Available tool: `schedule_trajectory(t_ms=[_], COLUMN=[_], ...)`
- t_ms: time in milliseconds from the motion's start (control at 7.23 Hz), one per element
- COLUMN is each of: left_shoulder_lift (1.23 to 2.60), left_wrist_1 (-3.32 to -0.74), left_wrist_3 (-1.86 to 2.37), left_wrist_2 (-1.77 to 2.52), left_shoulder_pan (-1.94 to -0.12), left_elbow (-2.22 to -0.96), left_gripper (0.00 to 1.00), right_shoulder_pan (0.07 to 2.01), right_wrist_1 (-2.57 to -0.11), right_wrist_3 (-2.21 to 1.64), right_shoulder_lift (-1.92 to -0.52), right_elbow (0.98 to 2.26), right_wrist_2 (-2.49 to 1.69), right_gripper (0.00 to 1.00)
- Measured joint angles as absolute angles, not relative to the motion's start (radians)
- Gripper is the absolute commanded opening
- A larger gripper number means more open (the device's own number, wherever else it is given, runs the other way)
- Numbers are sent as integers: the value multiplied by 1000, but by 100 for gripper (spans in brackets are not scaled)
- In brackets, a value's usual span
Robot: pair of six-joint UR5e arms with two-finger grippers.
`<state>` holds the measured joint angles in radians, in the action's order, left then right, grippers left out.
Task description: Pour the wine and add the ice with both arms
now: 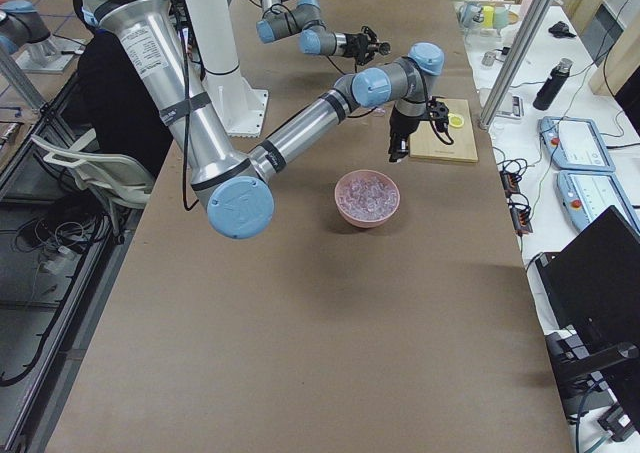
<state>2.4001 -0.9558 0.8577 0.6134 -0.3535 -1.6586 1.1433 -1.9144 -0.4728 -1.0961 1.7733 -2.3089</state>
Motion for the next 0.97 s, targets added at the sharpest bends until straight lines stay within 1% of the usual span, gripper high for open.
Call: schedule_trajectory(t_ms=[691, 968], left_shoulder_lift=[2432, 2418], left_wrist_1=[-938, -1053], left_wrist_3=[862, 875], left_wrist_2=[616, 619], left_shoulder_pan=[-356, -364], left_elbow=[-1660, -1677], left_gripper=[9, 9], right_shoulder_pan=[1151, 1152], right_wrist_1=[-1914, -1914], right_wrist_3=[-474, -474], right_shoulder_lift=[-1090, -1087], right_elbow=[1760, 1758], right_wrist_2=[-2331, -2333], right_gripper=[0, 0])
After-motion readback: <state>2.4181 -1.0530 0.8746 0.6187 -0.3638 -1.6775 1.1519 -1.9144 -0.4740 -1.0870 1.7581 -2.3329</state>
